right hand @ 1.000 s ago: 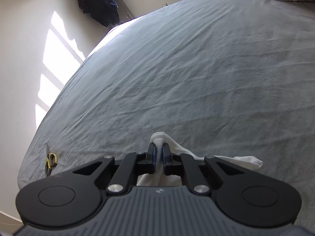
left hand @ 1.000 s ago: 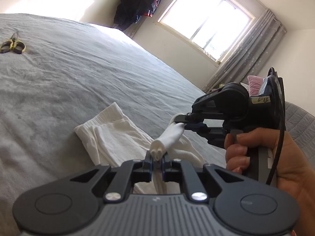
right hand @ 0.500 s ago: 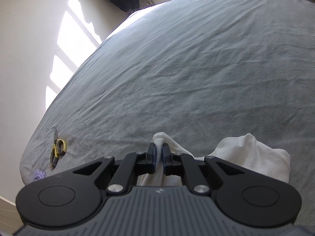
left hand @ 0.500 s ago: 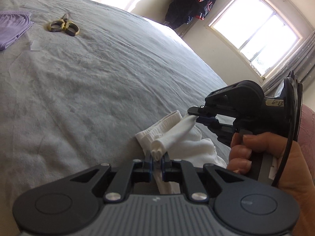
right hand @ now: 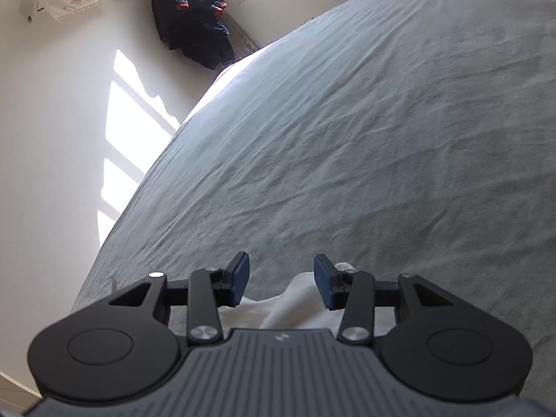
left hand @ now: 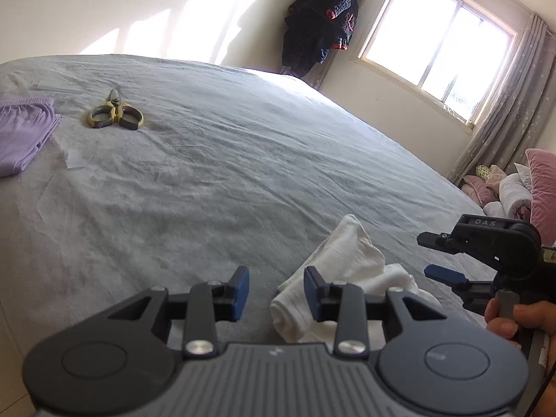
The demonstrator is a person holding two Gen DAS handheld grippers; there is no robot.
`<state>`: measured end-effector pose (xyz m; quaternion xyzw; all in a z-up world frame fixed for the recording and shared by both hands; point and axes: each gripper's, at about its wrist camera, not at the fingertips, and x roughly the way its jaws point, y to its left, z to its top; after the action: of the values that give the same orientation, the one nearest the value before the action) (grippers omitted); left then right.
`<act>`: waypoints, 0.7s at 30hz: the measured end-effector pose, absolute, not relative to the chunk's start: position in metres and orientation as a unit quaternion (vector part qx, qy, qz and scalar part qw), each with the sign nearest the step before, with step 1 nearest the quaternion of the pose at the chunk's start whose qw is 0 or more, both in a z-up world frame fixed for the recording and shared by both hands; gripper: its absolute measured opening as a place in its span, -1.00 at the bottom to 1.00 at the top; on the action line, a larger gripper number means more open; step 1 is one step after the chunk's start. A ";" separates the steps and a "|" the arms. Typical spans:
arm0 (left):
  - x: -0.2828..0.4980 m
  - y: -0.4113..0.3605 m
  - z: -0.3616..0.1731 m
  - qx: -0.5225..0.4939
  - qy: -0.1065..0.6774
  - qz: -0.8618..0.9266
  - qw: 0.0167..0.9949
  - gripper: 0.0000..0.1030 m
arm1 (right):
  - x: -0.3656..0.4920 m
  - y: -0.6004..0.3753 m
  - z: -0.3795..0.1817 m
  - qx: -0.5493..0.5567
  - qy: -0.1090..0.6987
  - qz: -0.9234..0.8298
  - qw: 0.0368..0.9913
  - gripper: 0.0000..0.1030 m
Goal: Fold clothes
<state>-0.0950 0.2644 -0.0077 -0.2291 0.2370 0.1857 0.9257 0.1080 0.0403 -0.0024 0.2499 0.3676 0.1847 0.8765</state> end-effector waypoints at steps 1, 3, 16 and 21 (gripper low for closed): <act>-0.090 0.264 -0.004 -0.218 0.237 0.190 0.928 -0.26 | 0.105 0.035 0.000 0.228 0.360 0.179 0.887 -0.11; -0.077 0.263 0.006 -0.205 0.239 0.175 0.933 -0.27 | 0.099 0.027 0.005 0.189 0.346 0.172 0.903 -0.11; 0.042 0.268 -0.001 -0.144 0.350 0.034 0.925 -0.18 | 0.076 0.009 -0.032 0.165 0.373 0.188 0.893 -0.11; 0.051 0.266 -0.023 -0.117 0.345 0.054 0.929 -0.53 | 0.072 0.016 -0.042 0.136 0.356 0.182 0.906 -0.18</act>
<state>0.0508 0.2660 -0.0232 -0.1174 0.3455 0.0541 0.9295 0.0719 0.0155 -0.0419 0.1357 0.3563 0.1816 0.9064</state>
